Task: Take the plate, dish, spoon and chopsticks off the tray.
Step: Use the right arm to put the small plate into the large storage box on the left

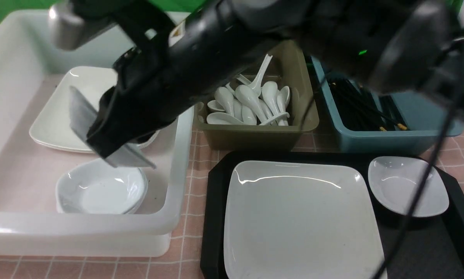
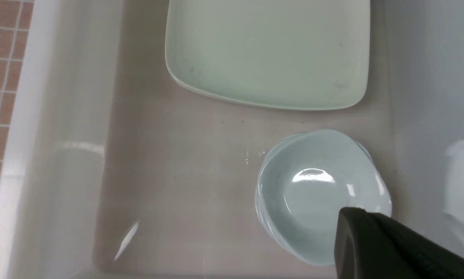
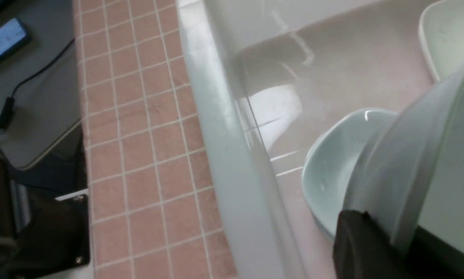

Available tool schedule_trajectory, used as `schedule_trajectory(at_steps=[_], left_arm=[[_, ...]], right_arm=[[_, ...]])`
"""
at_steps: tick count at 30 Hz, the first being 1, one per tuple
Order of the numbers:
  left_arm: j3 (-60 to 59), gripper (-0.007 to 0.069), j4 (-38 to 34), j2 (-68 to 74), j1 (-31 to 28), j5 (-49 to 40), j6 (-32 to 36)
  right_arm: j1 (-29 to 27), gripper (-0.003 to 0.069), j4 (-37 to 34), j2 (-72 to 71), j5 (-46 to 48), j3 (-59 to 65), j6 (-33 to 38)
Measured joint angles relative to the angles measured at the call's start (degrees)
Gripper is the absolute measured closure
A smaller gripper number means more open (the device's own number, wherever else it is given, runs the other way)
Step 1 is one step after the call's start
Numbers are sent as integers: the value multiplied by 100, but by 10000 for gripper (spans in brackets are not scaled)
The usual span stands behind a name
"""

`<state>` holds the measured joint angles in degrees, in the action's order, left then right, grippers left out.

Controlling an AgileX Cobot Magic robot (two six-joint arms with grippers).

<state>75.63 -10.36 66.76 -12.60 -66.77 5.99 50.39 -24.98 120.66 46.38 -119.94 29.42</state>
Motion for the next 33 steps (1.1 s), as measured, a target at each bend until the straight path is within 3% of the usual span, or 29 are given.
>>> schedule_trajectory(at_steps=[6,10,12,13,14,16,20,22,24,26,28,30,33], left_arm=[[0,627,-208,-63,-12,-23,151],[0,627,-225,-75,-12,-42,241],[0,627,-273,-75,-12,-42,257],[0,627,-285,-75,-12,-42,258],[0,627,-347,-75,-12,-37,293],[0,627,-460,-75,-12,-37,355],[0,627,-698,-75,-2,-37,455],[0,627,-836,-75,136,-30,466],[0,627,-936,-69,344,-6,476],[0,627,-972,-40,871,7,503],[0,627,-1014,19,1499,12,518],[0,627,-1015,85,1923,20,518],[-43,627,-970,340,3095,300,404]], right_arm=[[142,575,162,1033,-386,-558,0],[156,511,463,1280,-580,-595,0],[174,389,571,1308,-594,-595,-46],[174,389,570,1308,-594,-595,-47],[184,307,578,1265,-594,-602,-155],[186,239,578,1177,-561,-602,-334],[186,179,778,750,-61,-602,-498],[159,211,1193,304,506,-609,-515],[63,290,1709,-36,1146,-642,-515],[-167,470,2379,-433,1826,-643,-613],[-575,584,2813,-704,1855,-474,-940],[-830,619,2881,-878,1849,-295,-1073],[-1672,627,2894,-1364,1839,771,-1093]])
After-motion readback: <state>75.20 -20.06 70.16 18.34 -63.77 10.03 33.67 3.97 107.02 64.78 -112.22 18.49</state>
